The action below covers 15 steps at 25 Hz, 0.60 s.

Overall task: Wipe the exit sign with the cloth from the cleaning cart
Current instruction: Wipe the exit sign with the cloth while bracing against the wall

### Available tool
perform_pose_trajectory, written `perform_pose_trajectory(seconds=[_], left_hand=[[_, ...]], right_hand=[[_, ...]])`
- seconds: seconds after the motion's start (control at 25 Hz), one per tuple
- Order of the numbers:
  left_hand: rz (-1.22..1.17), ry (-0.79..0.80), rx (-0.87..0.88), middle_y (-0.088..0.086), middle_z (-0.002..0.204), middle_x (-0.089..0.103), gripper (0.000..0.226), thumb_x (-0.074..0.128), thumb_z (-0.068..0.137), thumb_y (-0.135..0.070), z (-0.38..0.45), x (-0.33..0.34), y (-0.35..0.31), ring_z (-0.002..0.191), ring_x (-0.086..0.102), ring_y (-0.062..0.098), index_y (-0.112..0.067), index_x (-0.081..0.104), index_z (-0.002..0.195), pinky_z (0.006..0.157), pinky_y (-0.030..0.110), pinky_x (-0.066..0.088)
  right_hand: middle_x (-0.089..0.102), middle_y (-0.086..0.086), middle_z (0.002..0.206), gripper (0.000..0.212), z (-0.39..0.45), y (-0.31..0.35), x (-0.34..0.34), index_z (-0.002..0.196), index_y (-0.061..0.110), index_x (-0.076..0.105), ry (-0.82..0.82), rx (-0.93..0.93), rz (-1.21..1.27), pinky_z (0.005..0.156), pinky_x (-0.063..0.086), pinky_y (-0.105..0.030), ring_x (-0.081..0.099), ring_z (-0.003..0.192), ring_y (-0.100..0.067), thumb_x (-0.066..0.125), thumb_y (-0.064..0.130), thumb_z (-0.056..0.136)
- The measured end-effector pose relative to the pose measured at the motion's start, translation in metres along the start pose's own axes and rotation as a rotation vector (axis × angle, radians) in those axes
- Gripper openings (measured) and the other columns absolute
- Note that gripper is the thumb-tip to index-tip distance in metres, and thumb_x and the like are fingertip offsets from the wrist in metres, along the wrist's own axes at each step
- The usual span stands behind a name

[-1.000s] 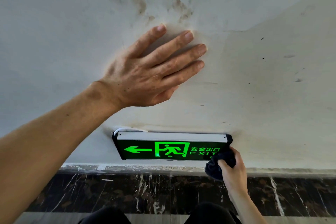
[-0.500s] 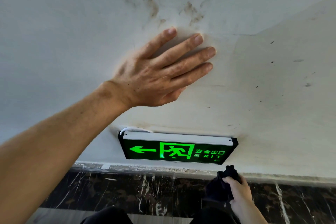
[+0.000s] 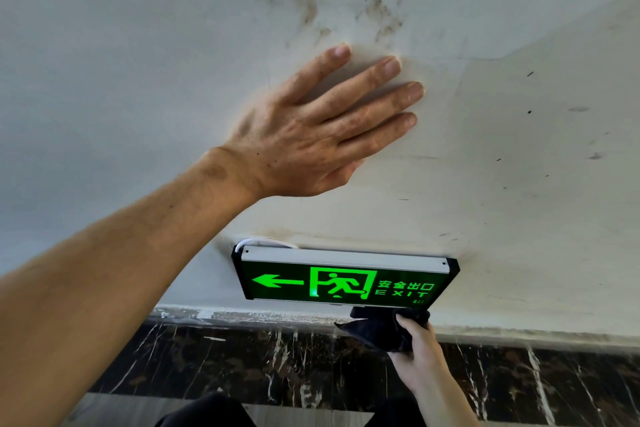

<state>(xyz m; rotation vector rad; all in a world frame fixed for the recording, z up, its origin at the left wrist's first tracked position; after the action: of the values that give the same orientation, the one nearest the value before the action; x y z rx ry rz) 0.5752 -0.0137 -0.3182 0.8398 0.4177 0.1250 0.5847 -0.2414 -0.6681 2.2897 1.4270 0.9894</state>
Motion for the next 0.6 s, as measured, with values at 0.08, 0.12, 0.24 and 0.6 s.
perform_pose_trajectory(seconds=[0.08,0.12,0.24,0.6], left_hand=[[-0.002,-0.002,-0.001,0.007,0.152,0.049,0.052,0.047,0.098,-0.023,0.000,0.000,0.000,0.140,0.041,0.031,-0.014,0.047,0.149,0.119,0.052,0.019],[-0.003,-0.006,0.001,0.007,0.152,0.050,0.051,0.047,0.098,-0.023,0.000,0.000,0.000,0.140,0.043,0.031,-0.014,0.048,0.149,0.119,0.052,0.021],[-0.014,-0.008,0.005,0.007,0.152,0.050,0.051,0.045,0.099,-0.022,0.001,0.000,0.000,0.139,0.045,0.032,-0.014,0.047,0.149,0.118,0.052,0.021],[-0.041,-0.021,0.004,0.007,0.150,0.052,0.048,0.044,0.099,-0.020,0.001,0.000,-0.001,0.138,0.048,0.032,-0.013,0.050,0.147,0.116,0.052,0.023]], right_hand=[[0.067,-0.020,0.107,0.042,-0.003,-0.012,0.007,0.122,0.013,0.058,0.019,0.048,0.032,0.073,0.052,-0.047,0.063,0.097,-0.038,0.056,-0.007,0.085],[0.066,-0.021,0.108,0.041,-0.006,-0.017,0.013,0.120,0.012,0.058,0.036,0.059,0.012,0.073,0.052,-0.048,0.061,0.099,-0.040,0.055,-0.008,0.084],[0.064,-0.027,0.111,0.038,-0.015,-0.034,0.029,0.112,0.012,0.061,0.090,0.078,-0.069,0.070,0.052,-0.048,0.060,0.099,-0.043,0.054,-0.012,0.083],[0.065,-0.026,0.112,0.045,-0.023,-0.070,0.059,0.115,0.011,0.062,0.133,0.131,-0.142,0.071,0.052,-0.047,0.060,0.101,-0.044,0.053,-0.017,0.080]])
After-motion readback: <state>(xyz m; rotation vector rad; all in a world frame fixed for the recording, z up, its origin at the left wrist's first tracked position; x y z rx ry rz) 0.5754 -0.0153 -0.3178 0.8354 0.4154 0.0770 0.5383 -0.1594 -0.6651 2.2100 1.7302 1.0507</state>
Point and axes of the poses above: each hand's wrist, its own z-axis towards the middle knuckle, its own x-axis out of the palm, y = z × x, the point moved 4 cm from there along z, towards the middle knuckle
